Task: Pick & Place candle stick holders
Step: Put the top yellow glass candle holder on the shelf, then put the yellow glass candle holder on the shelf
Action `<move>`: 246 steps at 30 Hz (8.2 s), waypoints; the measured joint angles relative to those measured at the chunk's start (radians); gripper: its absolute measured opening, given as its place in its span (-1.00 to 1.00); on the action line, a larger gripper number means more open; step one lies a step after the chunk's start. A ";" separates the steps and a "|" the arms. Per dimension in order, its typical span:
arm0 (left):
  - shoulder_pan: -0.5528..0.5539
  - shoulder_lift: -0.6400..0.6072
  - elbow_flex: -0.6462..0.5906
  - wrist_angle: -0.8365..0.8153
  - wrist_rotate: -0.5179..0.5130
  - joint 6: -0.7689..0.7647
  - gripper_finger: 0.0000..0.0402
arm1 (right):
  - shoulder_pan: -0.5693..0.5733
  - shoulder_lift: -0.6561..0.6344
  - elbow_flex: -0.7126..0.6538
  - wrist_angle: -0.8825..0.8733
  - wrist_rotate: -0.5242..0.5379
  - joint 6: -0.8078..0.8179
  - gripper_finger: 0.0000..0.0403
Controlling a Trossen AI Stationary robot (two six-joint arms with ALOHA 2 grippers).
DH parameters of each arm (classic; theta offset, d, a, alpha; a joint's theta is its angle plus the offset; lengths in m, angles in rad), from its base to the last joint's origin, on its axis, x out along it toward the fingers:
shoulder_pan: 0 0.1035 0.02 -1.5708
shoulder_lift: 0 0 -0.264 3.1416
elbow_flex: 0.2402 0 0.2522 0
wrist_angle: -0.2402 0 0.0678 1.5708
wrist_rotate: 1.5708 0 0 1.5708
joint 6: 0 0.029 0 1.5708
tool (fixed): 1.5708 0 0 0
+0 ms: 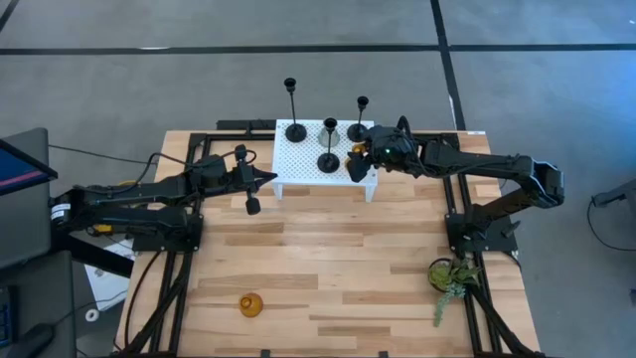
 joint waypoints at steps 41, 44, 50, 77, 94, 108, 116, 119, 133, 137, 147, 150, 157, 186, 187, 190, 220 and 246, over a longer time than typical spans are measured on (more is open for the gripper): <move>-0.001 0.000 0.000 -0.005 0.000 -0.092 -0.96 | 0.087 -0.009 0.330 -0.686 0.172 -0.145 -0.86; -0.017 -0.008 0.000 -0.035 0.000 -0.103 -0.98 | 0.139 -0.009 0.330 -0.738 0.254 -0.103 -0.93; -0.108 -0.080 0.000 -0.162 0.000 -0.129 -0.97 | 0.235 -0.079 0.256 -0.795 0.378 0.004 -0.99; -0.841 -0.274 0.000 -0.454 0.047 -0.247 -0.98 | 0.377 -0.254 -0.511 0.359 0.255 0.009 -1.00; -1.220 -0.028 0.000 -0.438 -0.287 -0.316 -0.98 | 0.375 -0.179 -0.512 0.444 0.252 0.011 -1.00; -1.226 -0.141 -0.165 -0.198 -0.247 -0.264 -0.98 | 0.375 -0.178 -0.512 0.446 0.243 0.019 -1.00; -1.224 -0.159 -0.190 -0.199 -0.108 -0.283 -0.97 | 0.375 -0.178 -0.512 0.445 0.233 0.038 -1.00; -1.217 -0.147 -0.249 -0.189 -0.121 -0.307 -0.97 | 0.375 -0.178 -0.512 0.445 0.233 0.038 -1.00; -1.188 -0.142 -0.372 -0.099 -0.149 -0.290 -0.96 | 0.375 -0.178 -0.512 0.445 0.233 0.038 -1.00; -1.188 -0.142 -0.372 -0.057 -0.163 -0.287 -0.96 | 0.375 -0.178 -0.512 0.445 0.233 0.038 -1.00; -1.188 -0.130 -0.371 0.049 -0.251 -0.318 -0.71 | 0.373 -0.178 -0.512 0.444 0.234 0.038 -1.00; -1.188 -0.103 -0.371 0.052 -0.251 -0.322 -0.55 | 0.373 -0.178 -0.512 0.444 0.235 0.038 -1.00; -1.188 0.002 -0.371 0.098 -0.296 -0.323 -0.15 | 0.373 -0.178 -0.512 0.445 0.237 0.038 -1.00; -1.188 0.520 -0.362 0.733 -0.260 -0.475 0.80 | 0.374 -0.178 -0.512 0.445 0.237 0.038 -1.00; -1.188 0.533 -0.356 0.735 -0.263 -0.478 0.80 | 0.374 -0.178 -0.512 0.445 0.237 0.038 -1.00; -1.188 0.574 -0.328 0.743 -0.263 -0.480 0.79 | 0.374 -0.178 -0.512 0.445 0.237 0.038 -1.00; -1.188 0.617 -0.283 0.756 -0.270 -0.507 -0.01 | 0.374 -0.178 -0.511 0.414 0.237 0.036 -1.00; -1.039 0.351 -0.278 0.605 -0.397 -0.716 -0.32 | 0.373 -0.178 -0.511 0.405 0.237 0.027 -1.00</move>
